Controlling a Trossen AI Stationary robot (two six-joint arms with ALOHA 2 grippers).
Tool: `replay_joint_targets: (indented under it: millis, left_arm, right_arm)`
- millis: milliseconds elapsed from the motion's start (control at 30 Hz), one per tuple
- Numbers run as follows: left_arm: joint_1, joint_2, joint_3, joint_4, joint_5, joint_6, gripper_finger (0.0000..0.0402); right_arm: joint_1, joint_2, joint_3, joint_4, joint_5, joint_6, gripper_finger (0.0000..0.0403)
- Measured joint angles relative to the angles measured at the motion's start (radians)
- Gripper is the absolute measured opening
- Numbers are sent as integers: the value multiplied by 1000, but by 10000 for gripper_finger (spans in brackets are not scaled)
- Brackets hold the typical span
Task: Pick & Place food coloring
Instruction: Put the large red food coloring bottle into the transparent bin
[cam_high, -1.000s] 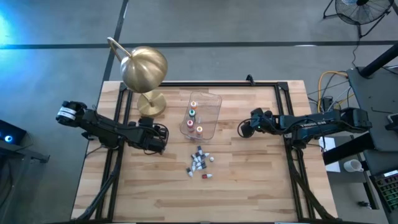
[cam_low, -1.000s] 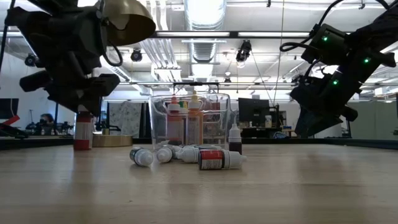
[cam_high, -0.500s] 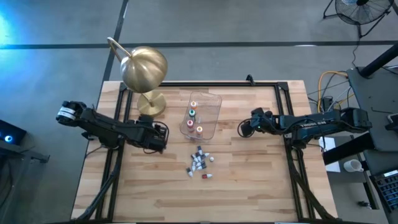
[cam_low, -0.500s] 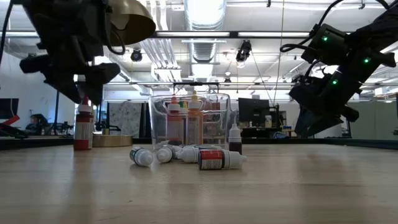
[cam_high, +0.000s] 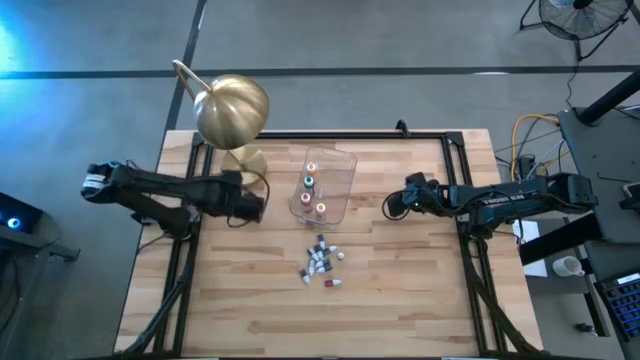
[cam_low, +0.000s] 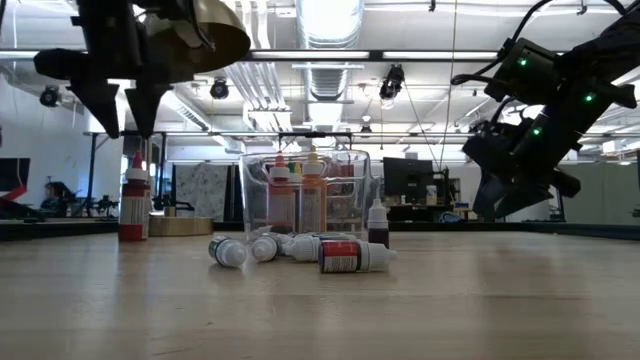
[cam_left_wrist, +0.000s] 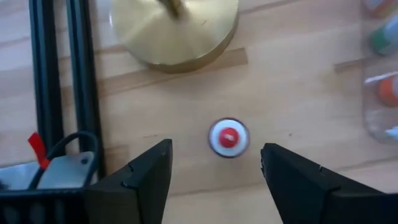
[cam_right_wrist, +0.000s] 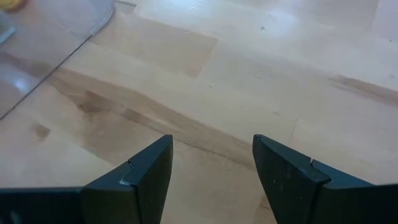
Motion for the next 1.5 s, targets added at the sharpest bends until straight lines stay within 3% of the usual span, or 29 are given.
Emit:
replay_joint_targets:
  millis: [300,767,1133,1500]
  left_arm:
    - [201,-18,-15,6,195,260,218]
    - [217,-6,-19,113,220,330,218]
    - [217,4,-140,249,224,309,218]
    - [217,6,-146,264,219,325,213]
  right_arm:
    - [0,0,0,0,-2,110,215]
    - [0,0,0,0,-2,118,215]
    - [0,0,0,0,-2,114,215]
    - [0,0,0,0,-2,114,215]
